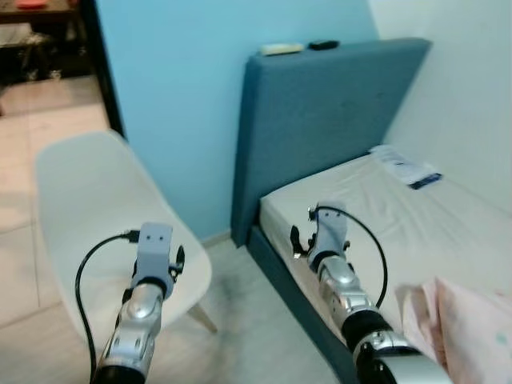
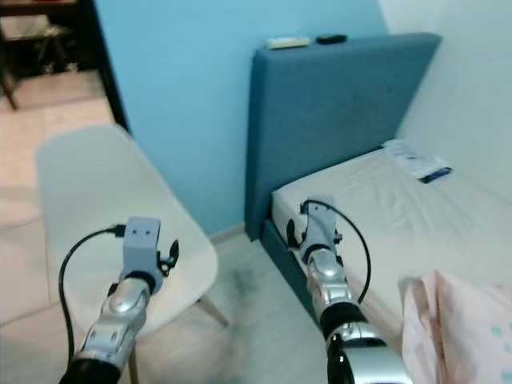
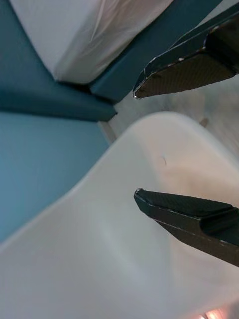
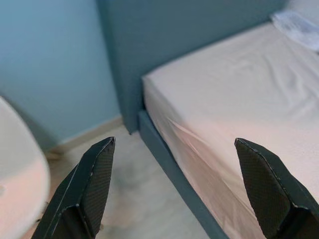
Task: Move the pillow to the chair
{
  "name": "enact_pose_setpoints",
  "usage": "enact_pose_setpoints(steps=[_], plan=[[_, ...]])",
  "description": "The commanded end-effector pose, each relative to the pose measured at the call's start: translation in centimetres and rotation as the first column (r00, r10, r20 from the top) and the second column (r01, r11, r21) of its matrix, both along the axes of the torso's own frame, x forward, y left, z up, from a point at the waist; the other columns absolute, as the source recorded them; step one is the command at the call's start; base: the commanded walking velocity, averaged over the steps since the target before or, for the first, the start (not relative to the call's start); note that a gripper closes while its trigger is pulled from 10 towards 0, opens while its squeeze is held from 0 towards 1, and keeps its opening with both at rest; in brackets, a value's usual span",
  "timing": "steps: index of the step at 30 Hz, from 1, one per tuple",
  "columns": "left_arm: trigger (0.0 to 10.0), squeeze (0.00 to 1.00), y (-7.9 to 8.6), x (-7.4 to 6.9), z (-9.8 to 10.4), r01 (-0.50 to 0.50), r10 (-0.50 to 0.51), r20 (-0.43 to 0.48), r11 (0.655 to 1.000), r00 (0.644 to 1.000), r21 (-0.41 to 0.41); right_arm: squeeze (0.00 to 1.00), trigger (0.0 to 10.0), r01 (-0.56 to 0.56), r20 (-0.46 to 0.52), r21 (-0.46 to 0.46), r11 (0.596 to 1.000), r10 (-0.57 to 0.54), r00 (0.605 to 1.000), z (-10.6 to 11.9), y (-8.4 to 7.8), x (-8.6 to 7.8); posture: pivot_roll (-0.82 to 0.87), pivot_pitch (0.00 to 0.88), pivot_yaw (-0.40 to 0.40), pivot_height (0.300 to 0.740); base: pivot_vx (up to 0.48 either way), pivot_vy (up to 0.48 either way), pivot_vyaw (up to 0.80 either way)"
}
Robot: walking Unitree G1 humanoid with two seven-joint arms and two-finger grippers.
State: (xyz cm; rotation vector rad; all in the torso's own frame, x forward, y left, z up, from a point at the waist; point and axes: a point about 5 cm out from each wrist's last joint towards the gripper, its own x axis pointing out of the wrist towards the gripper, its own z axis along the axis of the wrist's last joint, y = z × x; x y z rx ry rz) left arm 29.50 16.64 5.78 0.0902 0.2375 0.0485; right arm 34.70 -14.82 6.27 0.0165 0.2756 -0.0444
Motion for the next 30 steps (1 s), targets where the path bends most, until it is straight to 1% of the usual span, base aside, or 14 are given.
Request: enact_pose_setpoints(steps=[1,9,21,30], plan=[[10.0,0.00,-0.37,0.18,0.07,0.008,-0.008,0.003,1.000,1.000,-0.007,0.00,10.0,0.011,-0.007,0.004,1.000,-0.011,1.000,0.20,-0.44,0.24,0.03,0.025,-0.068,0.740,0.000,0.000,-0.80],[10.0,0.00,-0.48,0.23,0.00,0.001,-0.001,0.005,1.000,1.000,-0.011,0.00,10.0,0.004,-0.013,0.000,1.000,-0.004,1.000,0.22,-0.57,0.33,0.02,0.028,-0.080,0.740,0.000,0.000,-0.80],[10.0,0.00,-0.59,0.00,-0.15,0.026,-0.026,-0.005,1.000,1.000,-0.007,0.00,10.0,0.012,-0.015,0.011,1.000,-0.012,1.000,-0.02,-0.63,0.12,0.01,0.041,-0.057,0.740,0.000,0.000,-0.80],[10.0,0.00,-0.53,0.36,-0.03,0.034,-0.034,-0.005,0.999,0.999,-0.003,0.00,10.0,0.023,-0.011,0.019,1.000,-0.023,1.000,0.02,-0.79,0.13,0.01,0.030,-0.046,0.740,0.000,0.000,-0.80]])
